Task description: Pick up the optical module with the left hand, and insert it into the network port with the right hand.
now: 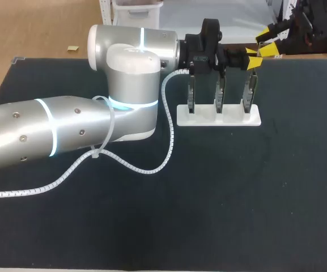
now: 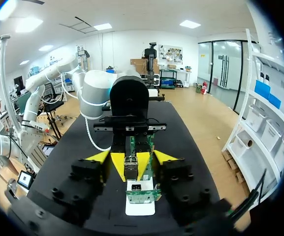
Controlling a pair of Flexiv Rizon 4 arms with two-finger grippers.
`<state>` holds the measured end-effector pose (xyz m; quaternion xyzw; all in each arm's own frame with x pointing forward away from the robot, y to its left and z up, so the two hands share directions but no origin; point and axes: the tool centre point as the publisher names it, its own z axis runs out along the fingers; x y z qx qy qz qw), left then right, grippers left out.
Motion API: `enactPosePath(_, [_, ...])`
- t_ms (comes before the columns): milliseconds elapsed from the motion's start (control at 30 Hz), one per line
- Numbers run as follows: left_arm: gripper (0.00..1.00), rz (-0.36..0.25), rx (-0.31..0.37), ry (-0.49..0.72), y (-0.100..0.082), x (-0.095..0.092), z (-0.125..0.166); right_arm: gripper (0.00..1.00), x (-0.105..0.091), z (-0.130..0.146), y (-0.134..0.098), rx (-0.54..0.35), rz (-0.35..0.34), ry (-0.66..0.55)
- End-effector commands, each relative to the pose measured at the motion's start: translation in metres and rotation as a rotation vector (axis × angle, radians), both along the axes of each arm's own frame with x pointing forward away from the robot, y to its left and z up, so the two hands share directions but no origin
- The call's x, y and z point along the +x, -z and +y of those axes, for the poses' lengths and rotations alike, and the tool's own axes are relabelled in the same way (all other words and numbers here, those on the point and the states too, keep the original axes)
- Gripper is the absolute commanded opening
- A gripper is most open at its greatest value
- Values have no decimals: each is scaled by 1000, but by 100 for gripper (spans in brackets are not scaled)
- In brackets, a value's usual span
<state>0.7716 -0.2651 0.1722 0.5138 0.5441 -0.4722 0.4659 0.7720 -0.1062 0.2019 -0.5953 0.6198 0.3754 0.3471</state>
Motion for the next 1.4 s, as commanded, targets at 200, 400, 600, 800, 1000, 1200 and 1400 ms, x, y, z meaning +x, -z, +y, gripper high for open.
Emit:
enactPosePath(200, [0,0,0,7,1,4,-1,0,-2,1,1,2,0,1])
enactPosePath(400, [0,0,0,7,1,4,-1,0,-2,1,1,4,1,0])
enactPosePath(600, [100,0,0,7,1,4,-1,0,-2,1,1,3,-1,-4])
enactPosePath(800, [100,0,0,7,1,4,-1,0,-1,2,1,3,-1,-6])
enactPosePath(1000, [100,0,0,7,1,4,-1,0,-1,2,1,1,-4,-8])
enactPosePath(1200, [100,1,3,16,0,3,-1,0,-1,2,1,3,-3,-11])
enactPosePath(1400, [100,26,21,56,-6,-1,-2,0,0,2,2,4,-5,-8])
